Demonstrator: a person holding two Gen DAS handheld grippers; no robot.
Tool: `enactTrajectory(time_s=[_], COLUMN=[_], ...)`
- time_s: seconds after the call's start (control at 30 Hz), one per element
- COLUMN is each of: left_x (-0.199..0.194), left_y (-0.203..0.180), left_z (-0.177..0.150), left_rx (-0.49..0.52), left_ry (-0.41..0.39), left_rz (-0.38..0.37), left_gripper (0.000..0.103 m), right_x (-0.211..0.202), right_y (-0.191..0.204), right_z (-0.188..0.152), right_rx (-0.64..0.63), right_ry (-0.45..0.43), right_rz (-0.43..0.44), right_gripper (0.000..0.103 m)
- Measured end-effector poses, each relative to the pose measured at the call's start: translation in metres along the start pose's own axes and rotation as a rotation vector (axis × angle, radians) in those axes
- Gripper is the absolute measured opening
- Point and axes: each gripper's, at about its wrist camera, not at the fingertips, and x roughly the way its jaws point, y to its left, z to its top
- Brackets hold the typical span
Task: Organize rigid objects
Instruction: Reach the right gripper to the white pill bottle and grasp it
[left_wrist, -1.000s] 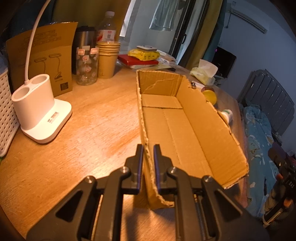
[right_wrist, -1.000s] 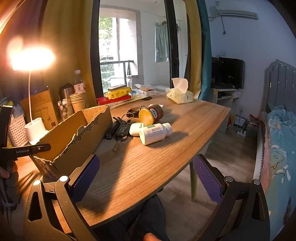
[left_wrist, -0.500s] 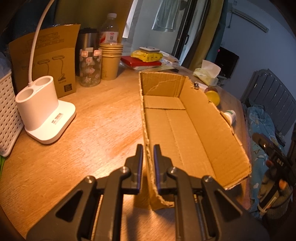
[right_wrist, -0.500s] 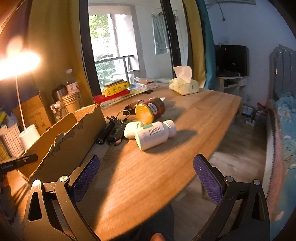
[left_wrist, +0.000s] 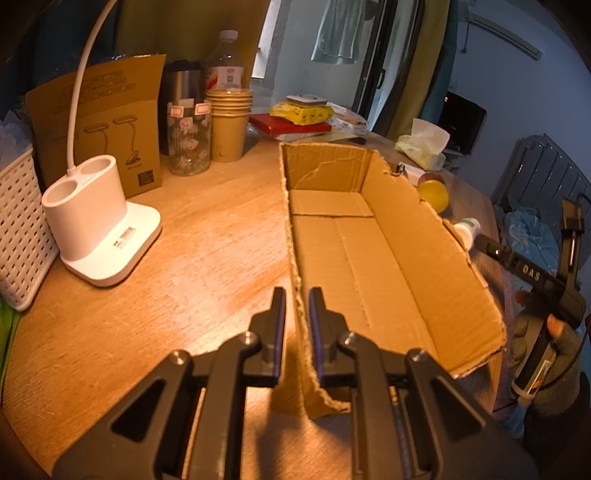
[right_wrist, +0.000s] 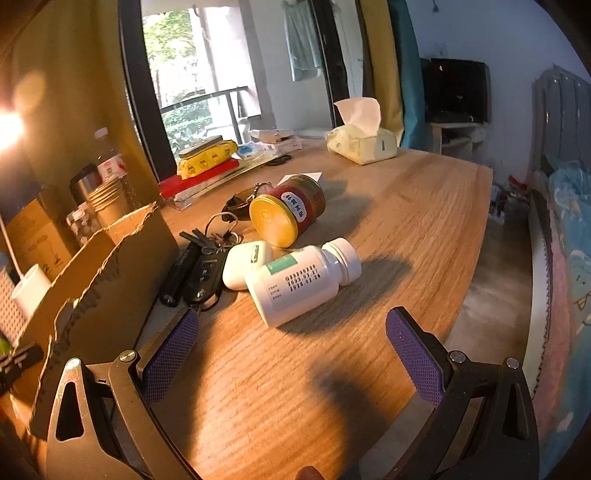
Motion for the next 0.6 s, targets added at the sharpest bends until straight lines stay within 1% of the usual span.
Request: enactTrajectory(time_s=[0.17, 0.27, 0.4, 0.6], left_x=[0.000, -0.001, -0.001, -0.002], left_y=[-0.001, -0.001, -0.002, -0.002], left_z=[0.000, -0.001, -0.001, 0.000], left_rx=[-0.003, -0.003, -0.001, 0.005], left_ry=[-0.003, -0.004, -0.004, -0.005], left_rz=[0.010, 0.013, 0.014, 0.022], left_gripper=[0.015, 0.015, 0.015, 0.015], right_x=[0.004, 0.014, 0.024, 0.034], right_y=[0.005, 0.005, 0.000, -0.001], right_z=[0.014, 0.022, 0.027, 0.034], right_rx=[0.001, 0.018, 0.055, 0.064], right_ry=[-0.009, 0.010, 0.032, 0.055], right_rz=[-0.021, -0.042, -0.041, -0.057], right_gripper=[0.103, 0.103, 0.103, 0.103])
